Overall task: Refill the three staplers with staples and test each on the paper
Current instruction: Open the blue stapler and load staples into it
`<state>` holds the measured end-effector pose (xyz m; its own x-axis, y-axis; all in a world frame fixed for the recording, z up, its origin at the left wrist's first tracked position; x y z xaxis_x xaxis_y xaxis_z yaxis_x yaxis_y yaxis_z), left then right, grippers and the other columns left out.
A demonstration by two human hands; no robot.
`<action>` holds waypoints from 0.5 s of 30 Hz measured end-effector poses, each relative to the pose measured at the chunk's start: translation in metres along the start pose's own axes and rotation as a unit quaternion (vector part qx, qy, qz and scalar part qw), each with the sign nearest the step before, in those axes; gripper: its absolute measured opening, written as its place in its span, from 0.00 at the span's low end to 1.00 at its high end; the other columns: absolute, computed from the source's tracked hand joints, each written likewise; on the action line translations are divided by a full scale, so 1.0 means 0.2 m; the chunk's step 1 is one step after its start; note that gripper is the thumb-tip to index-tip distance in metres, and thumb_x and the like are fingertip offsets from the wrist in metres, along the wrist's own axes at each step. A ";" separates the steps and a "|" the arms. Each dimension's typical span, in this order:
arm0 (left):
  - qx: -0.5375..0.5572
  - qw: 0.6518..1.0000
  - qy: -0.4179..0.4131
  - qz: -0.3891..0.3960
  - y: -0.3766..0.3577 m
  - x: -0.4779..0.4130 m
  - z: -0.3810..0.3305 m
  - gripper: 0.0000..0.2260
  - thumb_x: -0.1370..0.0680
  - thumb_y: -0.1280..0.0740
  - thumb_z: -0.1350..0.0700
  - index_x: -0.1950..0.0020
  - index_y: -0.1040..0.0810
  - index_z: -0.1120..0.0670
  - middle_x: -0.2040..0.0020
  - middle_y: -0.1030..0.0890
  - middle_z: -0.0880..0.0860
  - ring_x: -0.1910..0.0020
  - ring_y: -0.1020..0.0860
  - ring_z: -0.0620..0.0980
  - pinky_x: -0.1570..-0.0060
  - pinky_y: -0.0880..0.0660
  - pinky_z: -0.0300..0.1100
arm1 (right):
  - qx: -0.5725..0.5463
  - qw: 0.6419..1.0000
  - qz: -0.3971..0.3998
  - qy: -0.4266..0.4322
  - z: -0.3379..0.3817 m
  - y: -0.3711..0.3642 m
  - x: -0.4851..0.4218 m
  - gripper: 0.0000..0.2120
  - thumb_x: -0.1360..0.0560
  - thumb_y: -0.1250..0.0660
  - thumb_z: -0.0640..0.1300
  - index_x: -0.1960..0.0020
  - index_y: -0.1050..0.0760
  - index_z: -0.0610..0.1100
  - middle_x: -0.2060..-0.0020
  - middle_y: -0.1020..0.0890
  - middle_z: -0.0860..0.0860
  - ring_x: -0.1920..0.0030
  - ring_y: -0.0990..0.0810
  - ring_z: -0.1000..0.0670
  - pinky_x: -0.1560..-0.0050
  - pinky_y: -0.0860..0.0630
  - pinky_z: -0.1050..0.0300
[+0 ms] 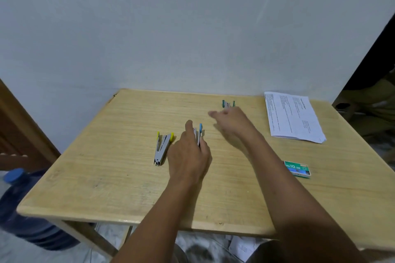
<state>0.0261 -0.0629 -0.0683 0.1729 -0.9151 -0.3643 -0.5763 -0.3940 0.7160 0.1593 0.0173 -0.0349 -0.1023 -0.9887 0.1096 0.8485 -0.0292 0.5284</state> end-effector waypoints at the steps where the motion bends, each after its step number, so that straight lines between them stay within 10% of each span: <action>1: 0.008 1.000 -0.002 -0.002 0.01 0.00 -0.01 0.24 0.21 0.42 0.50 0.27 0.41 0.53 0.53 0.19 0.51 0.58 0.20 0.54 0.57 0.24 0.52 | -0.030 0.998 0.053 -0.022 -0.01 -0.04 0.04 0.21 0.28 0.30 0.58 0.61 0.23 0.39 0.64 0.18 0.41 0.61 0.18 0.43 0.53 0.22 0.49; 5: 0.037 0.999 -0.017 -0.011 0.04 0.02 -0.03 0.24 0.21 0.41 0.49 0.27 0.41 0.53 0.56 0.18 0.51 0.59 0.20 0.54 0.60 0.24 0.50 | -0.116 0.989 0.087 -0.032 -0.01 -0.14 0.11 0.20 0.26 0.30 0.50 0.60 0.21 0.31 0.72 0.22 0.45 0.70 0.25 0.47 0.59 0.26 0.48; 10: 0.051 0.997 -0.062 -0.016 0.06 0.04 -0.06 0.21 0.21 0.39 0.50 0.29 0.38 0.51 0.62 0.23 0.46 0.63 0.22 0.50 0.65 0.30 0.44 | -0.029 0.999 0.011 0.015 0.02 -0.08 0.22 0.13 0.29 0.37 0.52 0.68 0.25 0.46 0.72 0.24 0.46 0.70 0.24 0.49 0.58 0.19 0.41; 15: 0.115 0.990 -0.079 -0.019 0.10 0.09 -0.07 0.19 0.21 0.36 0.52 0.31 0.33 0.52 0.69 0.30 0.43 0.71 0.29 0.42 0.70 0.37 0.40 | -0.005 0.998 -0.016 0.060 0.03 0.02 0.36 0.14 0.23 0.37 0.44 0.57 0.20 0.33 0.66 0.17 0.40 0.68 0.23 0.49 0.66 0.26 0.55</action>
<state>0.0289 -0.0885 -0.0524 0.0818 -0.8678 -0.4902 -0.7408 -0.3820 0.5525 0.1517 -0.0540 -0.0205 -0.0658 -0.9978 -0.0094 0.8506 -0.0611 0.5223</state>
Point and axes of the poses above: each hand's wrist, its own x-axis away from the middle knuckle, its own y-axis out of the back of the hand, z = x × y, the point moved 2 cm from there along -x, towards the middle knuckle
